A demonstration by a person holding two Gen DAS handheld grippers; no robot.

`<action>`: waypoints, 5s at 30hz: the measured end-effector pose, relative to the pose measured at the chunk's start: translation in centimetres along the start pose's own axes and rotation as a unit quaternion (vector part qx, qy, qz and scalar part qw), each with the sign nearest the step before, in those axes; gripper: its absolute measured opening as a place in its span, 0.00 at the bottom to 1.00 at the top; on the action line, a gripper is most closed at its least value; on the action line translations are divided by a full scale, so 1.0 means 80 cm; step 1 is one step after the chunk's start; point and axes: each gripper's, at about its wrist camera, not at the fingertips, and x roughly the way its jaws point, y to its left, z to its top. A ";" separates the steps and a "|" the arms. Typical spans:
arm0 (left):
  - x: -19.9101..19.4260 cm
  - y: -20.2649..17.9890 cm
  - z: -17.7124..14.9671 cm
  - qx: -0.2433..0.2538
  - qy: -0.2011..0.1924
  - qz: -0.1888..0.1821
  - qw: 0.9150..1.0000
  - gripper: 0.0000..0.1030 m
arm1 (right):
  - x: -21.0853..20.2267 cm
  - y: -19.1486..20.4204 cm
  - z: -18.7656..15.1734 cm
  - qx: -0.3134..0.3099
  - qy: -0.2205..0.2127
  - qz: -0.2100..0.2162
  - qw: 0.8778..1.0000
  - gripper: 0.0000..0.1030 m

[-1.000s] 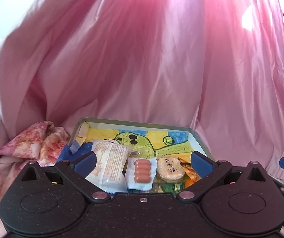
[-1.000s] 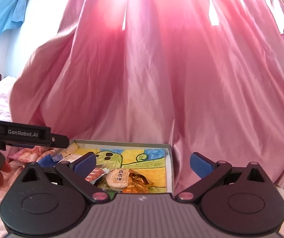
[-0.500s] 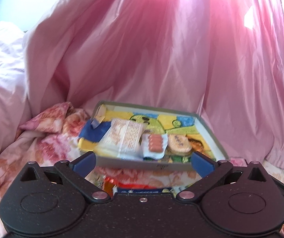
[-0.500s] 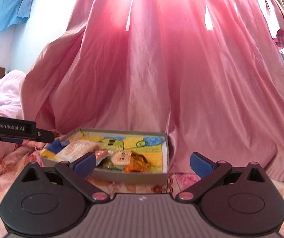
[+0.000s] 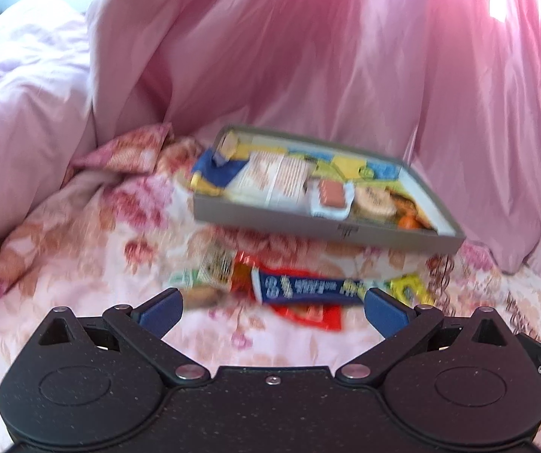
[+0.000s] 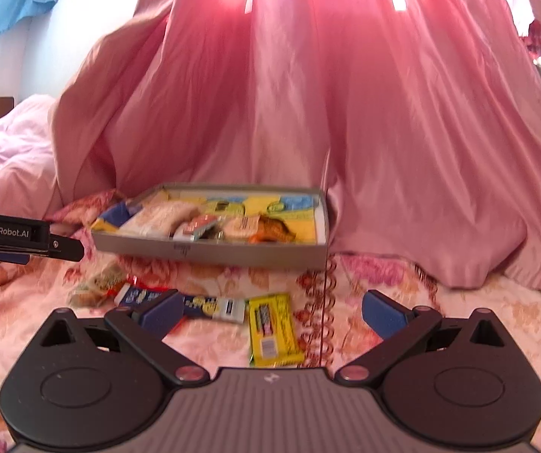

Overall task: Organize snacks
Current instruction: 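Withdraw both open tools from the tray back over the remaining snacks, then grasp the blue calcium stick packet with the left tool while the right tool grasps the yellow wafer bar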

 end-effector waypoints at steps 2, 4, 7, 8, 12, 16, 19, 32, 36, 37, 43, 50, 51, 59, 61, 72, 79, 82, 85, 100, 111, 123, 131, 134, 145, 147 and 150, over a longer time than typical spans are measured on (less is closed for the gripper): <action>0.000 0.002 -0.009 0.000 0.010 0.003 1.000 0.99 | 0.003 0.003 -0.007 0.000 0.014 0.000 1.000 1.00; 0.002 0.004 -0.019 0.001 0.021 0.007 1.000 0.99 | 0.004 0.006 -0.013 0.000 0.026 0.003 1.000 1.00; 0.004 0.007 -0.031 0.004 0.034 0.013 0.999 0.99 | 0.006 0.010 -0.019 0.003 0.037 0.005 0.999 1.00; 0.005 0.007 -0.034 0.006 0.037 0.015 0.999 0.99 | 0.007 0.011 -0.021 0.004 0.040 0.006 0.999 1.00; 0.006 0.009 -0.046 0.014 0.039 0.026 0.999 0.99 | 0.011 0.016 -0.027 0.006 0.057 0.010 0.998 1.00; 0.006 0.012 -0.056 0.012 0.047 0.033 0.998 0.99 | 0.016 0.021 -0.035 0.012 0.075 0.012 0.997 1.00; 0.006 0.013 -0.062 0.015 0.052 0.034 0.998 0.99 | 0.017 0.024 -0.039 0.014 0.083 0.013 0.996 1.00; 0.013 0.011 -0.055 0.026 0.048 0.039 0.998 0.99 | 0.024 0.027 -0.038 0.007 0.081 0.014 0.997 1.00; 0.021 0.010 -0.049 0.036 0.047 0.038 0.998 0.99 | 0.030 0.024 -0.037 0.009 0.081 0.013 0.997 1.00; 0.023 0.009 -0.046 0.039 0.047 0.038 0.997 0.99 | 0.032 0.023 -0.037 0.010 0.082 0.012 0.997 1.00; 0.046 0.003 -0.035 0.062 0.053 0.031 0.996 0.99 | 0.049 0.017 -0.038 0.016 0.092 0.009 0.996 1.00; 0.084 -0.010 -0.018 0.092 0.053 0.007 0.994 0.99 | 0.072 0.007 -0.040 0.020 0.108 0.000 0.994 1.00; 0.089 -0.012 -0.016 0.098 0.052 0.000 0.994 0.99 | 0.075 0.005 -0.040 0.019 0.109 -0.002 0.994 1.00; 0.137 -0.029 0.012 0.187 0.039 -0.083 0.978 0.99 | 0.113 -0.009 -0.033 0.003 0.124 -0.008 0.992 1.00; 0.153 -0.034 0.019 0.219 0.039 -0.105 0.969 0.99 | 0.126 -0.013 -0.031 -0.001 0.131 -0.003 0.991 1.00; 0.213 -0.049 0.033 0.338 0.107 -0.193 0.915 0.88 | 0.188 -0.019 -0.026 -0.030 0.156 0.024 0.987 1.00; 0.236 -0.047 0.039 0.340 0.167 -0.236 0.895 0.81 | 0.206 -0.019 -0.028 -0.024 0.161 0.040 0.986 0.92; 0.236 -0.047 0.041 0.343 0.171 -0.236 0.893 0.70 | 0.210 -0.022 -0.031 -0.015 0.164 0.048 0.985 0.90; 0.237 -0.048 0.046 0.341 0.177 -0.218 0.897 0.55 | 0.210 -0.019 -0.031 -0.022 0.161 0.047 0.986 0.85; 0.170 -0.055 0.003 0.239 0.236 -0.162 0.928 0.35 | 0.172 -0.003 -0.039 -0.020 0.183 0.047 0.982 0.51; 0.101 -0.033 -0.034 0.173 0.242 -0.124 0.947 0.36 | 0.104 0.009 -0.051 -0.017 0.207 0.077 0.975 0.51; 0.135 -0.036 -0.024 0.171 0.233 -0.118 0.950 0.56 | 0.115 0.021 -0.052 -0.019 0.186 0.080 0.979 0.68; 0.125 -0.040 -0.034 0.155 0.224 -0.118 0.955 0.36 | 0.121 0.025 -0.066 -0.010 0.162 0.071 0.984 0.67; 0.118 -0.041 -0.035 0.141 0.223 -0.114 0.958 0.32 | 0.116 0.026 -0.067 -0.011 0.159 0.066 0.985 0.54; 0.083 -0.038 -0.037 0.113 0.207 -0.067 0.969 0.30 | 0.092 0.053 -0.067 -0.065 0.137 0.037 0.988 0.50; 0.077 -0.036 -0.037 0.109 0.204 -0.062 0.971 0.30 | 0.083 0.058 -0.068 -0.074 0.131 0.041 0.988 0.50; 0.069 -0.034 -0.039 0.099 0.204 -0.061 0.972 0.30 | 0.070 0.064 -0.068 -0.085 0.127 0.045 0.987 0.50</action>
